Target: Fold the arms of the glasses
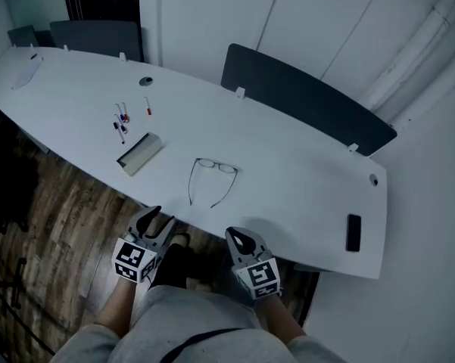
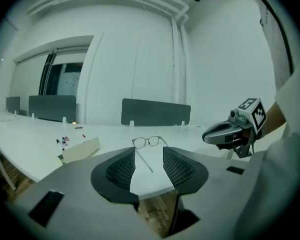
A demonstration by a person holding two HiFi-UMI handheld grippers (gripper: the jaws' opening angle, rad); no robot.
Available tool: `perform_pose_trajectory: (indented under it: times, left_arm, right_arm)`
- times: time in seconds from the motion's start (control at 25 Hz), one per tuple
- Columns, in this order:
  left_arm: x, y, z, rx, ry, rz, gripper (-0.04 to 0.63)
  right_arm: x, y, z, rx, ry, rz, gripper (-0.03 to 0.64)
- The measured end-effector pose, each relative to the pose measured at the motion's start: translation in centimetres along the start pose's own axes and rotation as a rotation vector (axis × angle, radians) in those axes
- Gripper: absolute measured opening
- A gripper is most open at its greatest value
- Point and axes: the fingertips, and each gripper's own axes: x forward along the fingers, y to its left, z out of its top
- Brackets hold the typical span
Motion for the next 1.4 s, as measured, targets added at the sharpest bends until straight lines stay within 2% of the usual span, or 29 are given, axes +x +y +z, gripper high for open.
perform_pose_trajectory:
  times: [0.24, 0.4, 0.48, 0.52, 0.68, 0.84, 1.04, 1.2, 1.4]
  left_arm:
    - [5.4, 4.5, 0.0, 0.231, 0.093, -0.071, 0.196]
    - [8.0, 5.6, -0.7, 0.498, 0.174, -0.121, 0.230]
    - [9.3, 6.0, -1.1, 0.633, 0.201, -0.147, 0.239]
    - [9.9, 6.1, -1.3, 0.692, 0.212, -0.159, 0.245]
    - [12.3, 6.8, -2.2, 0.876, 0.246, -0.193, 0.258]
    - [14.4, 7.0, -2.8, 0.999, 0.256, -0.231, 0.267]
    - [16.4, 6.7, -3.2, 1.120, 0.255, -0.295, 0.272]
    - [17.6, 6.8, -3.6, 1.176, 0.252, -0.322, 0.272]
    - [18.4, 6.9, -3.7, 1.239, 0.236, -0.334, 0.272]
  right_arm:
    - [4.3, -4.6, -1.0, -0.216, 0.141, -0.112, 0.020]
    - [6.4, -6.8, -2.3, -0.402, 0.253, -0.152, 0.030]
    - [7.5, -7.8, -3.0, -0.491, 0.304, -0.162, 0.108]
    - [8.0, -8.3, -3.2, -0.532, 0.324, -0.172, 0.110]
    - [9.9, -10.3, -4.2, -0.705, 0.393, -0.220, 0.132]
    - [11.6, -11.4, -4.6, -0.915, 0.456, -0.232, 0.167]
    - [13.6, -11.5, -4.9, -1.068, 0.467, -0.199, 0.173]
    - [14.5, -11.7, -5.3, -1.127, 0.475, -0.190, 0.173]
    - [15.1, -11.9, -5.4, -1.146, 0.449, -0.209, 0.173]
